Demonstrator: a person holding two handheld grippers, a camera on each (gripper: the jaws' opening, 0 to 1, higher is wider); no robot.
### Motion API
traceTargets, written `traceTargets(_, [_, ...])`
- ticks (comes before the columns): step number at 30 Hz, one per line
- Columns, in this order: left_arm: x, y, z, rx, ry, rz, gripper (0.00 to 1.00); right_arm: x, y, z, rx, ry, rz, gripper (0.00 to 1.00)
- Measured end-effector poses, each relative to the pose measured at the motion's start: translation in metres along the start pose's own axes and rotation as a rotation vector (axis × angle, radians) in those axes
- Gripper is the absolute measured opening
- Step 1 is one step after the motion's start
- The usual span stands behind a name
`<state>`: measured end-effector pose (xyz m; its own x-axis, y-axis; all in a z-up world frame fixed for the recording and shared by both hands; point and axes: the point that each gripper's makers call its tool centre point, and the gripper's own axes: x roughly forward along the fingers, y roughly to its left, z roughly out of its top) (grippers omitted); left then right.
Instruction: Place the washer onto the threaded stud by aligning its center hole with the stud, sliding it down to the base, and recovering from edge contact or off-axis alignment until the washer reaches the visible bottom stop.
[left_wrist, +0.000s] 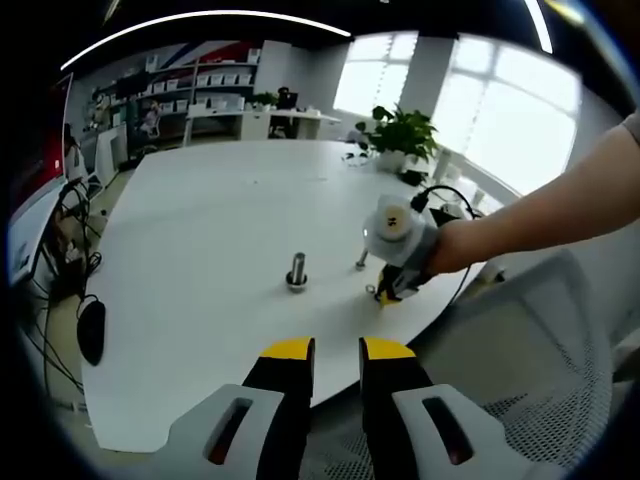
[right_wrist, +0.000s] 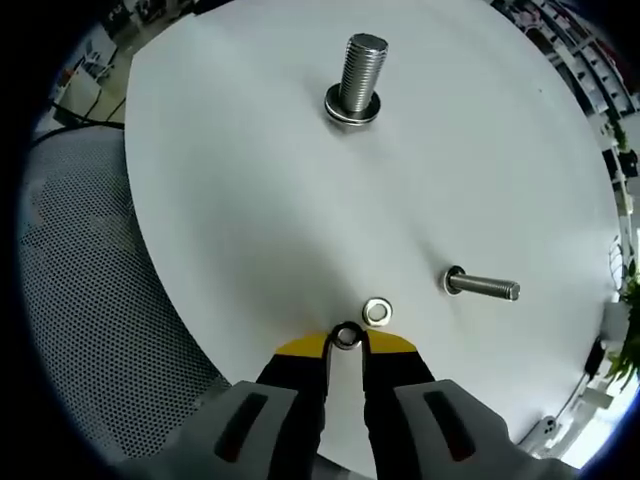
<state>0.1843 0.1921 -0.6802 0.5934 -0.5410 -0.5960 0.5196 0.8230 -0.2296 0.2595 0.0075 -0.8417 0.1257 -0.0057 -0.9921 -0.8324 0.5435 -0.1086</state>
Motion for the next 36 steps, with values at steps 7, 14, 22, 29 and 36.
traceTargets(7, [0.0001, 0.0005, 0.0002, -0.002, 0.0, 0.001, 0.15, 0.0018, -0.0014, 0.0005, 0.007, 0.008, -0.001, 0.15])
traceTargets(14, [0.0004, 0.0004, -0.0002, -0.001, 0.002, 0.0, 0.15, 0.0014, -0.0013, 0.0003, 0.013, 0.025, -0.008, 0.15])
traceTargets(22, [0.0007, 0.0008, 0.0001, -0.003, 0.0, 0.002, 0.15, 0.0009, -0.0019, -0.0016, 0.031, -0.013, -0.008, 0.15])
traceTargets(29, [0.0005, 0.0012, 0.0004, -0.005, -0.003, 0.005, 0.15, 0.0015, -0.0015, -0.0004, 0.023, -0.017, -0.003, 0.15])
traceTargets(36, [0.0005, 0.0009, -0.0001, -0.004, 0.0, 0.002, 0.15, 0.0009, -0.0013, -0.0007, 0.033, -0.007, -0.01, 0.15])
